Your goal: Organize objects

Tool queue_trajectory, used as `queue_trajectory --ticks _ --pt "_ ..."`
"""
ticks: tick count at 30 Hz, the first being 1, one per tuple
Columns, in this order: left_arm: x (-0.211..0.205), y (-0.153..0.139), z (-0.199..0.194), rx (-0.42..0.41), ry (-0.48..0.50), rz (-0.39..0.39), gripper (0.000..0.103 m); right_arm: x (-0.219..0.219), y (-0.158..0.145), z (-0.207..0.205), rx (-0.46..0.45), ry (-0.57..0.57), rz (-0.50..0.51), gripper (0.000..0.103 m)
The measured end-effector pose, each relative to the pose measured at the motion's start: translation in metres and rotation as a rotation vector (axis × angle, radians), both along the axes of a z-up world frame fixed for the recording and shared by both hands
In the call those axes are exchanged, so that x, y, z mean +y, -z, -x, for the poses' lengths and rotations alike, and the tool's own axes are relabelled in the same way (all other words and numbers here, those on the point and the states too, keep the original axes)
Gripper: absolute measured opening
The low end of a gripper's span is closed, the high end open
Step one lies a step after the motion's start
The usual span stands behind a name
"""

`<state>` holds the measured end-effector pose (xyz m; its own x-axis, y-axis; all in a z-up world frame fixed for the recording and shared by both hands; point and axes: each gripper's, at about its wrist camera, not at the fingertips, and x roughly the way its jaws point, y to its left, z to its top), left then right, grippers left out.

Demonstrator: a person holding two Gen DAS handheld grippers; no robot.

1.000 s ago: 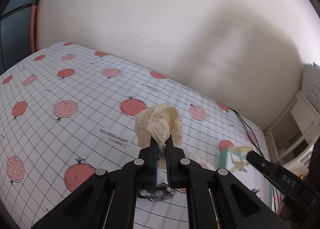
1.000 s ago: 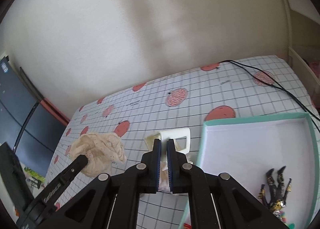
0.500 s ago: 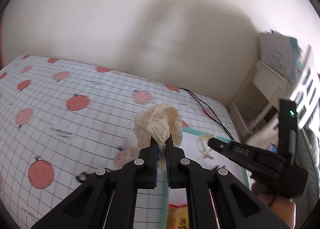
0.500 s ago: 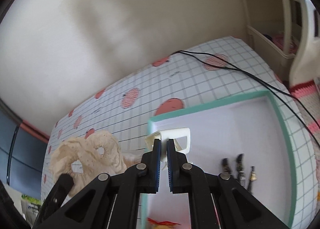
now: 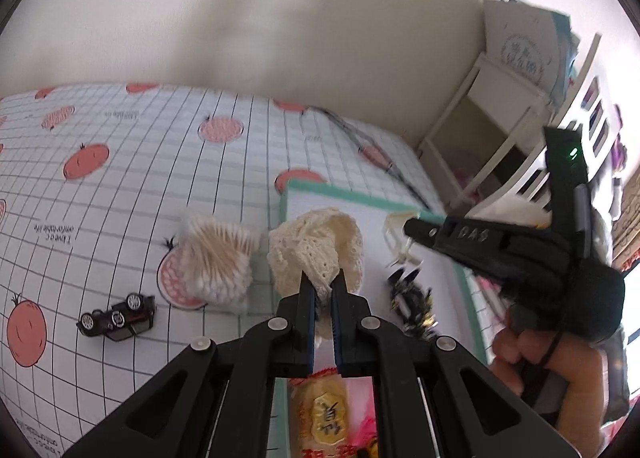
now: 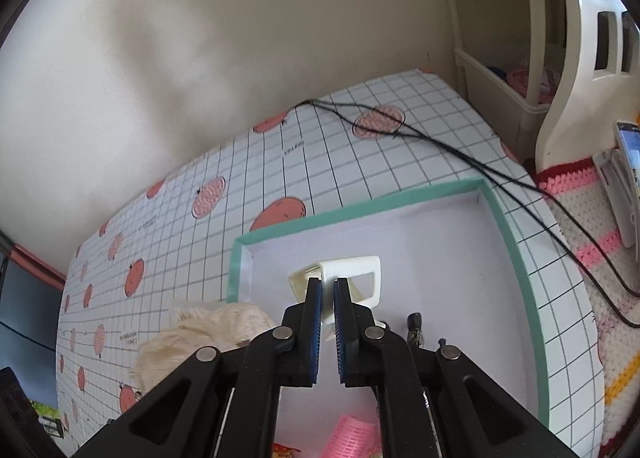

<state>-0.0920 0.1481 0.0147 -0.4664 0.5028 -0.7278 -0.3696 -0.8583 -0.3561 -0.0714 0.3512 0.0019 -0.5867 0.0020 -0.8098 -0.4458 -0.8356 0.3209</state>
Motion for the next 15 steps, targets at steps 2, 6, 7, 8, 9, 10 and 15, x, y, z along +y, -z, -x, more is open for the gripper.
queue_trajectory --ticks 2,6,7,8,9,10,15 --pt "0.002 0.006 0.001 -0.015 0.005 0.024 0.007 -0.003 0.005 0.001 -0.018 -0.009 0.003 0.006" --pt "0.007 0.015 0.001 -0.045 0.020 0.068 0.007 -0.007 0.016 0.005 -0.048 -0.030 0.005 0.007" --pt "0.008 0.017 0.000 -0.050 0.027 0.076 0.007 -0.008 0.016 0.006 -0.050 -0.036 0.003 0.007" --pt "0.011 0.018 -0.001 -0.055 0.038 0.085 0.007 -0.009 0.015 0.007 -0.052 -0.039 -0.001 0.007" --pt "0.013 0.019 -0.003 -0.058 0.045 0.094 0.007 -0.010 0.015 0.007 -0.056 -0.045 -0.008 0.007" --pt "0.016 0.021 -0.004 -0.063 0.062 0.101 0.007 -0.011 0.015 0.007 -0.057 -0.050 -0.007 0.007" --pt "0.026 0.027 -0.011 -0.090 0.120 0.127 0.007 -0.012 0.015 0.009 -0.072 -0.063 0.009 0.010"
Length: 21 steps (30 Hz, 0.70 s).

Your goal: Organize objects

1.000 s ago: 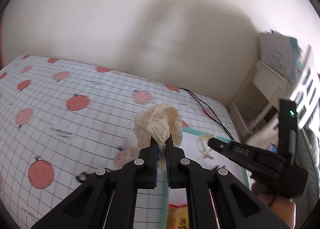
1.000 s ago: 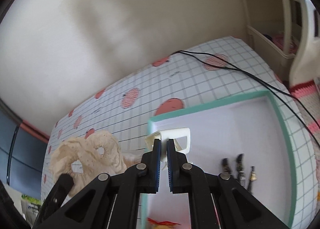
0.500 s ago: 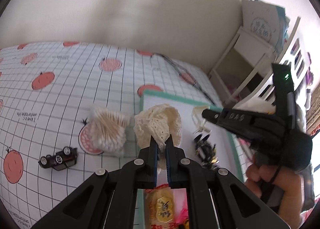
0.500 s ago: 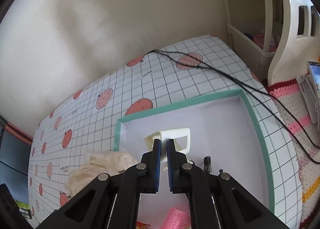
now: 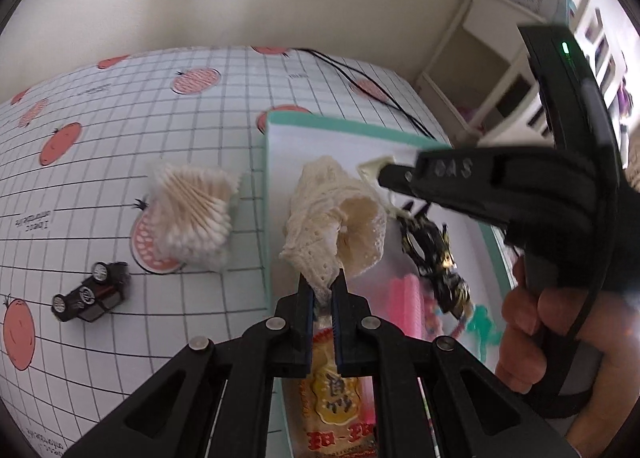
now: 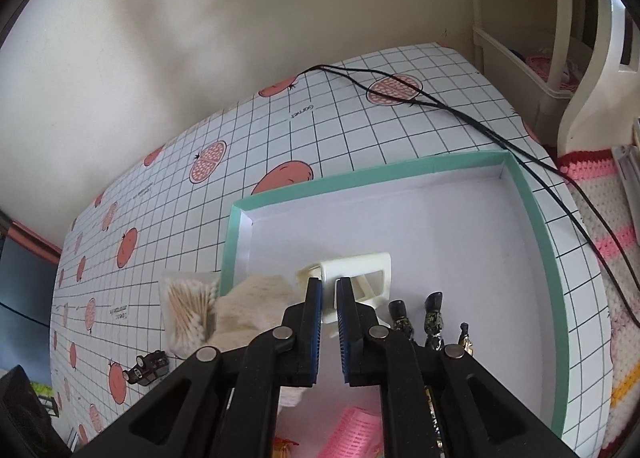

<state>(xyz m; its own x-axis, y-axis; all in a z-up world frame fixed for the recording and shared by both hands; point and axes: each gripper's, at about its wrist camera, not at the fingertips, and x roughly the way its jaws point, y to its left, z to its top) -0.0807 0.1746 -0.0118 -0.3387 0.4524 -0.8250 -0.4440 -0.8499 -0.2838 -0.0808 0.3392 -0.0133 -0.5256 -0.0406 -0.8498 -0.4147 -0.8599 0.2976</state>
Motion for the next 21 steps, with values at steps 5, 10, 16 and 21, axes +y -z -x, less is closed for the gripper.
queue_trajectory --ticks 5,10,16,21 --pt "0.005 0.005 -0.003 -0.003 0.020 0.035 0.009 -0.002 -0.001 0.002 -0.020 -0.010 -0.009 0.010" --pt "0.003 0.006 -0.004 -0.002 0.011 0.044 0.028 -0.004 -0.002 0.003 -0.036 -0.017 -0.009 0.024" --pt "0.005 0.001 -0.006 0.041 0.010 0.055 0.042 -0.006 -0.007 0.003 -0.036 -0.016 -0.027 0.027" --pt "0.003 -0.007 -0.009 0.077 0.009 0.028 0.050 -0.005 -0.012 0.002 -0.028 -0.011 -0.028 0.027"
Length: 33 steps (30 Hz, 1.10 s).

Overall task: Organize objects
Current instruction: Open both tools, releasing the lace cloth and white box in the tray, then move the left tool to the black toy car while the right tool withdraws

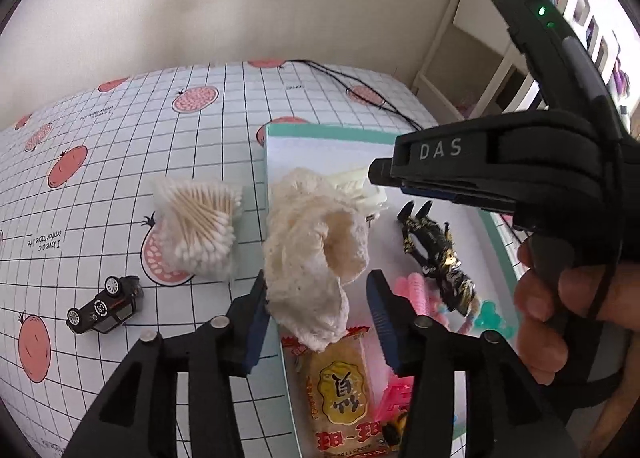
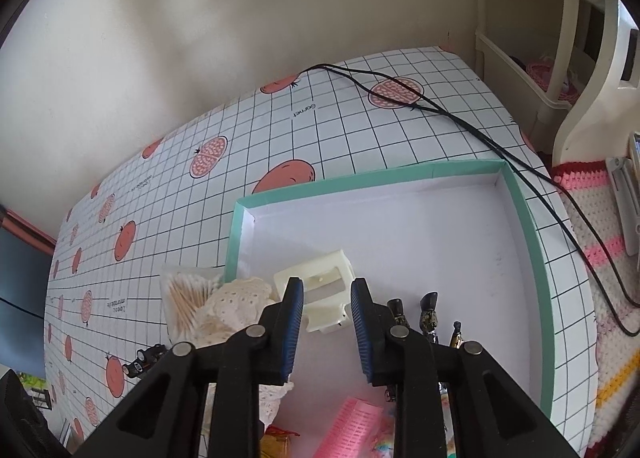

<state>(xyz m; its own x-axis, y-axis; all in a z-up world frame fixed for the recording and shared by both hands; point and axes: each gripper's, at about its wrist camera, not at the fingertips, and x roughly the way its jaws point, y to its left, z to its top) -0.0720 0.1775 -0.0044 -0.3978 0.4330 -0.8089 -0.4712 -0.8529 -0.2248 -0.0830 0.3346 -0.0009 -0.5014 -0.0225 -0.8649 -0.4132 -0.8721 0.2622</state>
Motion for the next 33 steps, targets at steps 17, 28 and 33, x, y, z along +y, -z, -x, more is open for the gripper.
queue_trajectory --ticks 17,28,33 --pt "-0.043 -0.012 0.018 0.009 -0.226 -0.105 0.051 0.002 0.008 0.000 -0.017 0.008 0.007 0.028" --pt "-0.082 -0.002 0.031 -0.035 -0.437 -0.097 0.058 -0.003 0.004 0.002 -0.018 -0.014 0.007 0.053" --pt "-0.090 -0.002 0.033 -0.023 -0.494 -0.056 0.066 -0.010 0.002 0.005 -0.023 -0.040 0.001 0.069"
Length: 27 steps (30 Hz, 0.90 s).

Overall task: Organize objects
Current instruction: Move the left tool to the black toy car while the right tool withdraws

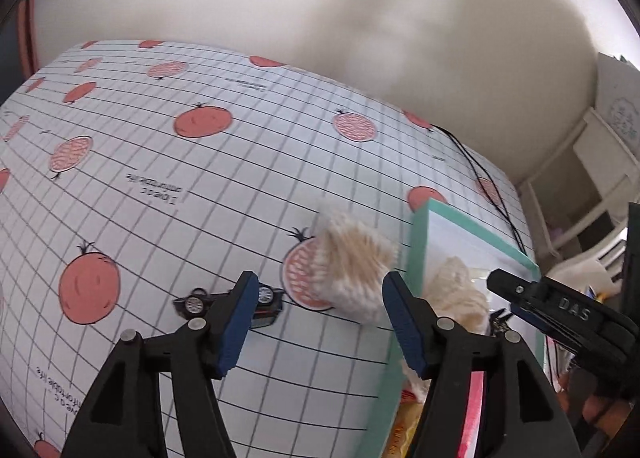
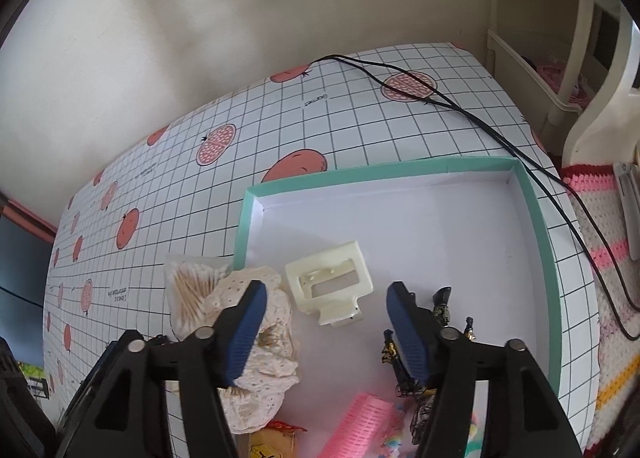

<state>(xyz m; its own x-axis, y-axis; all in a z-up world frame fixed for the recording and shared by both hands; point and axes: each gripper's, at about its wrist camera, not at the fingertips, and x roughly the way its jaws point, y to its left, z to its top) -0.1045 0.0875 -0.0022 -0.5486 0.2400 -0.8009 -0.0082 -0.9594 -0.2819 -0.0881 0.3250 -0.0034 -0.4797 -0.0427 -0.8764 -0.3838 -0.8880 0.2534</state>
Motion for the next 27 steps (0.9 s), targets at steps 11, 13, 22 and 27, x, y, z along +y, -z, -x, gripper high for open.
queue_trajectory --ticks 11,13,22,27 --pt "-0.016 0.008 0.007 -0.032 -0.097 -0.012 0.083 0.004 0.003 -0.002 -0.014 0.017 -0.004 0.087" --pt "-0.019 0.009 0.007 -0.036 -0.109 -0.017 0.083 0.004 0.002 -0.002 -0.013 0.019 -0.009 0.090" --pt "-0.025 0.013 0.007 -0.041 -0.141 -0.001 0.084 0.004 0.003 -0.001 -0.018 0.024 -0.029 0.097" --pt "-0.031 0.016 0.007 -0.051 -0.168 -0.004 0.097 0.005 0.003 -0.002 -0.013 0.031 -0.039 0.103"
